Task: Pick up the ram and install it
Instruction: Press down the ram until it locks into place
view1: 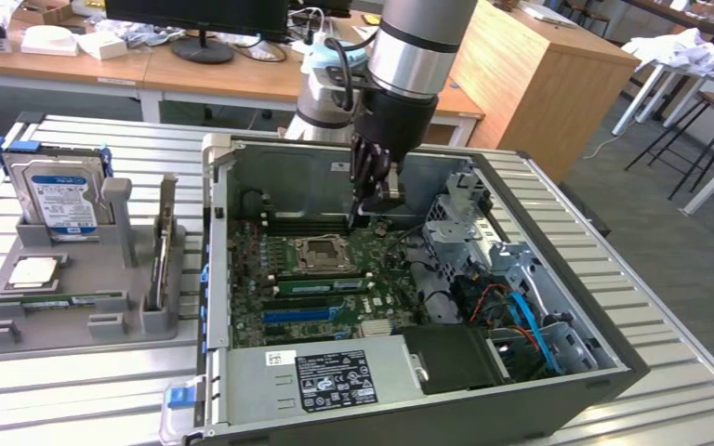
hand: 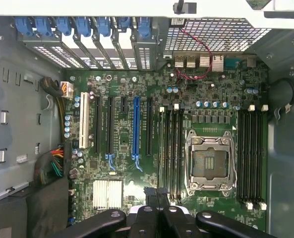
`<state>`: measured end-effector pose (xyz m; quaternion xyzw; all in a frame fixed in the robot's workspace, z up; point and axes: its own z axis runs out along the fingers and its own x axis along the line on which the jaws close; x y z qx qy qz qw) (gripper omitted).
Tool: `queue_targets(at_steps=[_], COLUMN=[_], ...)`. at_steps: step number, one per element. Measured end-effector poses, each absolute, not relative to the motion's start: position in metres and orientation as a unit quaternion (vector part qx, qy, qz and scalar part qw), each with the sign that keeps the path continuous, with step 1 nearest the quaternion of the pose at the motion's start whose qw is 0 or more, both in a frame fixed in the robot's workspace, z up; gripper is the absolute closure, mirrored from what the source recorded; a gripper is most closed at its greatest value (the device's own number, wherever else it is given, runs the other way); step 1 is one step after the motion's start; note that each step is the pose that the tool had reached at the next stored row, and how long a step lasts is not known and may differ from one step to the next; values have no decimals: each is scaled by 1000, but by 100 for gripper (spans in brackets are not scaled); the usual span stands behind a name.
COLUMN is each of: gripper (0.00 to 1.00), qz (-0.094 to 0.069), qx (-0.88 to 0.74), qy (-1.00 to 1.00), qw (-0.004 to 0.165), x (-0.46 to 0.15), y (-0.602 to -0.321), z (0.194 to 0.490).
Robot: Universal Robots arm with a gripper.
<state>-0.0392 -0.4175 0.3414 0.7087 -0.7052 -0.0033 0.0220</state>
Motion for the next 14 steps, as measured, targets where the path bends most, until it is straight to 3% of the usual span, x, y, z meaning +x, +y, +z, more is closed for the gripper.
queue_targets(at_steps=[14], gripper=[90], qz=[-3], qx=[705], qy=[-709], qw=[22], x=[-40], y=[-417], z=[341])
